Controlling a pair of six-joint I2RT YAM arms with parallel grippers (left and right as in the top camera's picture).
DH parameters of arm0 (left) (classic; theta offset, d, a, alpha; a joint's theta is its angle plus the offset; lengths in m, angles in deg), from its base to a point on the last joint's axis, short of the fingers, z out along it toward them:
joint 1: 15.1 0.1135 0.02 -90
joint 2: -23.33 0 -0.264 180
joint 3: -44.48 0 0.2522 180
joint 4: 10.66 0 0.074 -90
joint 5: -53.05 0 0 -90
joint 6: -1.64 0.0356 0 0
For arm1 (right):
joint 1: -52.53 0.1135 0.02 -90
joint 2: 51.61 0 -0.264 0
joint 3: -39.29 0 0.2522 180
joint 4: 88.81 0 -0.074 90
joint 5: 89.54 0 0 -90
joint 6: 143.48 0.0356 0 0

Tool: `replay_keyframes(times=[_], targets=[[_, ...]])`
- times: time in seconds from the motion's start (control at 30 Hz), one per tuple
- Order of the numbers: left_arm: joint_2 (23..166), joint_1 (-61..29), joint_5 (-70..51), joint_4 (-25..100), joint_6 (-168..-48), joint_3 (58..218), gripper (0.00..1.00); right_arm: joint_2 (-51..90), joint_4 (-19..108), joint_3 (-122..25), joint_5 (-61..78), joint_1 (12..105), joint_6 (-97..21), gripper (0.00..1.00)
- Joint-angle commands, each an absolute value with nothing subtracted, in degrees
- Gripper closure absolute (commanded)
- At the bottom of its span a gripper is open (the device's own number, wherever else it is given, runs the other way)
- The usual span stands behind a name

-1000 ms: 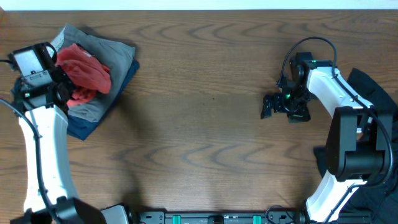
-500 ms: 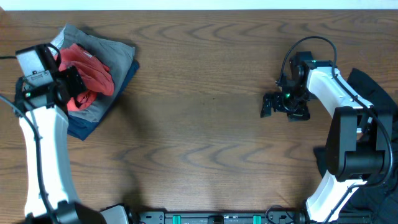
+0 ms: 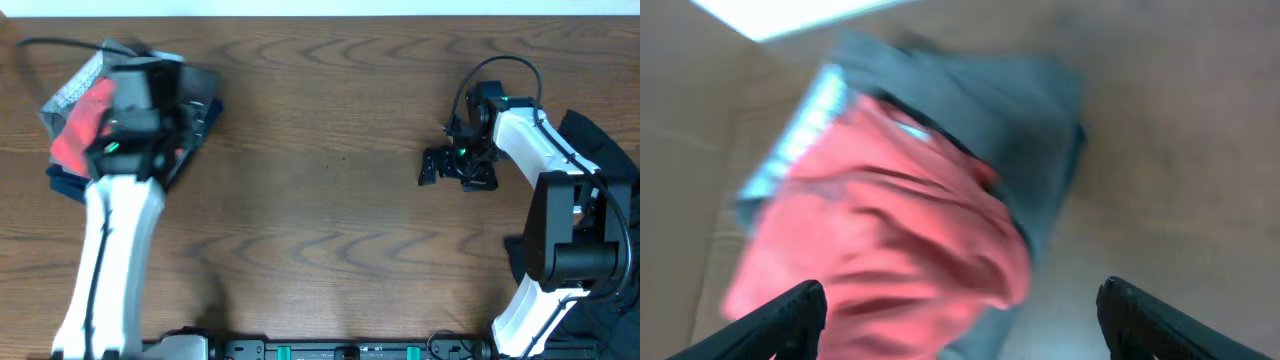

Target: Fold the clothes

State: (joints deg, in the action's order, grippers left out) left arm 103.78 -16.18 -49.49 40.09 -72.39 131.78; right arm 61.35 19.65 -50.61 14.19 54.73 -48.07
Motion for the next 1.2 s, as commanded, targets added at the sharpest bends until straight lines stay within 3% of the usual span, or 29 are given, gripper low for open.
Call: replay_keyframes(times=[0.0, 0.2, 0.43, 1.17], targets=[[110.82, -19.64, -56.15, 42.13, -72.96, 132.52, 0.12, 60.04, 19.61, -50.52, 14.89, 54.47, -48.38, 0.01], [121.92, -22.37, -72.42, 41.73, -73.94, 132.52, 0.12, 60.04, 19.10, -50.52, 14.89, 54.47, -48.38, 0.01], [125.72, -23.20, -81.46, 36.22, -72.13, 132.52, 0.13, 60.04, 18.86, -50.52, 14.89, 54.47, -48.38, 0.01], [126.33, -22.41, -81.62, 37.34, -69.72, 129.26, 0.21, 60.04, 18.73, -50.52, 14.85, 54.42, -48.90, 0.01]])
